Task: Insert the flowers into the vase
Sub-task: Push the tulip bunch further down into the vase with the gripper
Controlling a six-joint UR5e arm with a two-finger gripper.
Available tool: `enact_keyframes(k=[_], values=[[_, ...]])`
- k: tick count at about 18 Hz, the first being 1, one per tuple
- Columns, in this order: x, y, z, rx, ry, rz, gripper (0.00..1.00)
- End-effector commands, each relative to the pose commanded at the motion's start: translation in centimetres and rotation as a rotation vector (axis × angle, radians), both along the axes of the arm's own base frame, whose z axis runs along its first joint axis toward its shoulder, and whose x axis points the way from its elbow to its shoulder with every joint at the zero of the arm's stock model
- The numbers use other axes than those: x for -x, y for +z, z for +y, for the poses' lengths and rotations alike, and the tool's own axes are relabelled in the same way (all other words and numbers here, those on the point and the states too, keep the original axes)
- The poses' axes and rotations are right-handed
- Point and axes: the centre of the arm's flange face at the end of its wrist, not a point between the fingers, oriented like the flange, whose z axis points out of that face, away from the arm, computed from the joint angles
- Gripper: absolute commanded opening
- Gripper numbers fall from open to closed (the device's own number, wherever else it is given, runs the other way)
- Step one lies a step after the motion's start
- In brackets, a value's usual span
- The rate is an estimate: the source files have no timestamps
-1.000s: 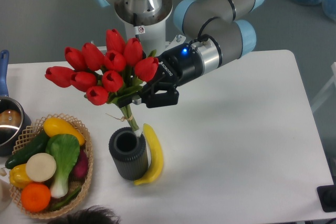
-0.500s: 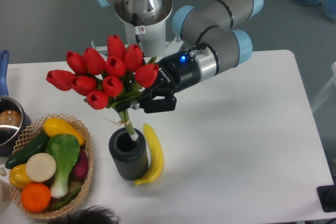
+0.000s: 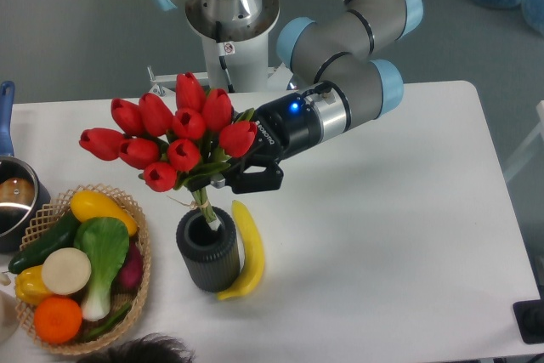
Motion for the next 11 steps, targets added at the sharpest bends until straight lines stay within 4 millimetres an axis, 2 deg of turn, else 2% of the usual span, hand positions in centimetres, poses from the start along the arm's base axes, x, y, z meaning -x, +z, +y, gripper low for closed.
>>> enact_keyframes(k=[11], values=[[-0.3, -1.3, 1.5, 0.016, -0.023, -0.008, 0.46]])
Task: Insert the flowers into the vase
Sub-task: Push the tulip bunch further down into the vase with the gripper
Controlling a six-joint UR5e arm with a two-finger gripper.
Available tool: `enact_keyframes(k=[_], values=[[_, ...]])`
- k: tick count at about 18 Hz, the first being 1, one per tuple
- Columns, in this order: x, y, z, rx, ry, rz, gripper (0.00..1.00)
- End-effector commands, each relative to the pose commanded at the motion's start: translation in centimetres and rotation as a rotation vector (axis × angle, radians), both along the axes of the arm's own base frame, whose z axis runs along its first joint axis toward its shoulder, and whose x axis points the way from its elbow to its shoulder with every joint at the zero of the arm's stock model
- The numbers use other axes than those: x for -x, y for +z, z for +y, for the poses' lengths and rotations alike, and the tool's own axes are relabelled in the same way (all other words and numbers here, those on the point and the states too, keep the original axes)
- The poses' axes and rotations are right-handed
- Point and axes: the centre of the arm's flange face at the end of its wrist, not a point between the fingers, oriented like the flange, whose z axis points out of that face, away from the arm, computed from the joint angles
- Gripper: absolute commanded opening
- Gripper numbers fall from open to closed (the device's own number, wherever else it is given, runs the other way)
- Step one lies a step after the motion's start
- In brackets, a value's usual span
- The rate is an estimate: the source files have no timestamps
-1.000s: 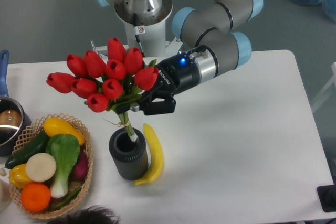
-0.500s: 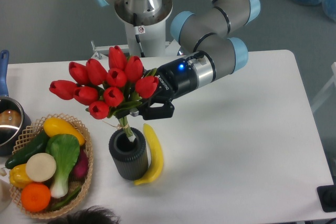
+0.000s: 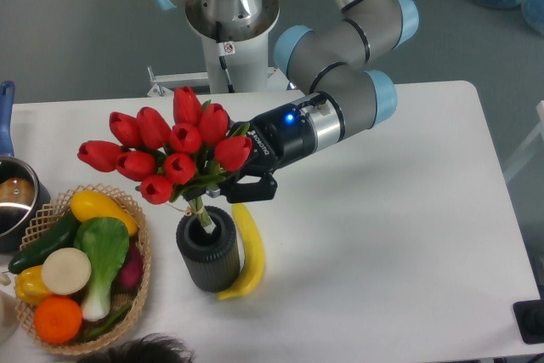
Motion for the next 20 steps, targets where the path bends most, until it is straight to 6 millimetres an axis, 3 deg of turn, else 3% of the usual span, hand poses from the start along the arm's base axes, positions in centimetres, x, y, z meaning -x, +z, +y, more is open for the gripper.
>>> enact_keyframes(k=[20], values=[[0.7, -5.3, 0.0, 0.062, 0.007, -0.073, 0.46]])
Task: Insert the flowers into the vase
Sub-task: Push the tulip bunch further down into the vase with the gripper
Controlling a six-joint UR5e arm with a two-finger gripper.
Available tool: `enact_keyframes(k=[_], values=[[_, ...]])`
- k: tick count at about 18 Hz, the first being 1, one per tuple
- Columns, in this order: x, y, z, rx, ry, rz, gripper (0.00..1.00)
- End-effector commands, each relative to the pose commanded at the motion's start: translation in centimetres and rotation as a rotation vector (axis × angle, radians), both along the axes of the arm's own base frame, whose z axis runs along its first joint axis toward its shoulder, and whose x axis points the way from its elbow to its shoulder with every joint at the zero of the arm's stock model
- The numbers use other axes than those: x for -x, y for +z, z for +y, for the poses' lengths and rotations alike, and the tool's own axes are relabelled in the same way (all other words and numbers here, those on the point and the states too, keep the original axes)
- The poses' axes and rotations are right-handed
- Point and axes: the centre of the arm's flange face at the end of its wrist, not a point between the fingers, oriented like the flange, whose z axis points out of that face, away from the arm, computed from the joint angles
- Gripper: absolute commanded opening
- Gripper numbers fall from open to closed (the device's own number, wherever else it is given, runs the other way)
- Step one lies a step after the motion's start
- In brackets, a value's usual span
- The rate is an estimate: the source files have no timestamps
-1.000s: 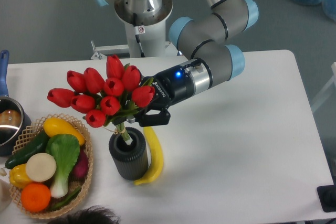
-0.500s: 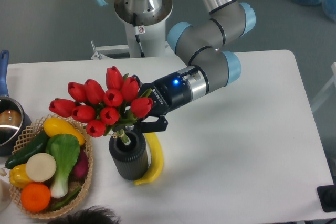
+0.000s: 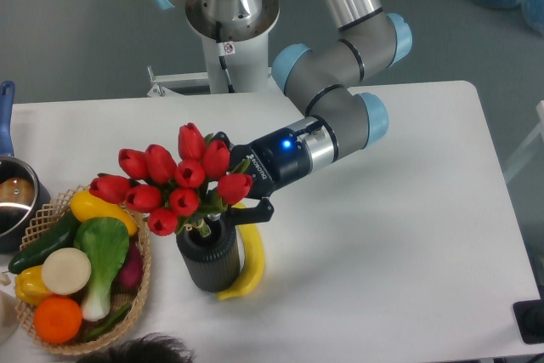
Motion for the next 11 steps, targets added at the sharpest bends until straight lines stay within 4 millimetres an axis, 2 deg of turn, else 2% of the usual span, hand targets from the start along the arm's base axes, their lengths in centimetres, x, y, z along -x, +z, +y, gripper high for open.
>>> enact_keyframes(k=[11], values=[[0.5, -3.3, -0.6, 0.078, 0.017, -0.003, 0.46]])
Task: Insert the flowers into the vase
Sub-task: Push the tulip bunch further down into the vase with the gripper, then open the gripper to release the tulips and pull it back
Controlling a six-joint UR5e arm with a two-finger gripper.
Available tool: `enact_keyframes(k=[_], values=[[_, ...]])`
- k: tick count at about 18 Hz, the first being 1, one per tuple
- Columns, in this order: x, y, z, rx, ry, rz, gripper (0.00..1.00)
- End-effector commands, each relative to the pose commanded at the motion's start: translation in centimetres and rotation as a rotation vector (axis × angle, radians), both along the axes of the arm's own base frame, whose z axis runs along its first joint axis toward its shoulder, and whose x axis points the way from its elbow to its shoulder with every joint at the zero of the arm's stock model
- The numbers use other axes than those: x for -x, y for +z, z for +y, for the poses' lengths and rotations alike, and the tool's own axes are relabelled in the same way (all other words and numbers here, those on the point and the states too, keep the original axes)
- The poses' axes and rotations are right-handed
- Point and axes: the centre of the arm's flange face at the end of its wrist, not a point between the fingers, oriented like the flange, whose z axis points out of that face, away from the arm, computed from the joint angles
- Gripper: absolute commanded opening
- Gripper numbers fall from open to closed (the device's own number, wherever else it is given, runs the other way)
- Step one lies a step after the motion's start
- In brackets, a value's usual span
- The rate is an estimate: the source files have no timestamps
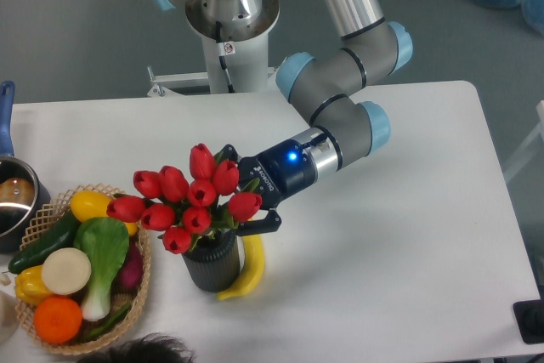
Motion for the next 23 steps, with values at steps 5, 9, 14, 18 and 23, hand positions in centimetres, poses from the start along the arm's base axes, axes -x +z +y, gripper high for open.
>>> enact_keyframes(k=[5, 9, 14, 18, 23], values=[[-0.5, -1.0, -0.3, 0.023, 0.000, -0.011, 0.46], [-0.5, -2.0, -0.3, 0.031, 0.000, -0.024, 0.46], [-0.6, -3.2, -0.2, 0.021, 0.003, -0.007, 0.48], [-0.5, -3.3, -0.3, 0.019, 0.004, -0.005, 0.53], [-0.1, -3.2, -0.7, 0.019, 0.014, -0.003, 0.66]])
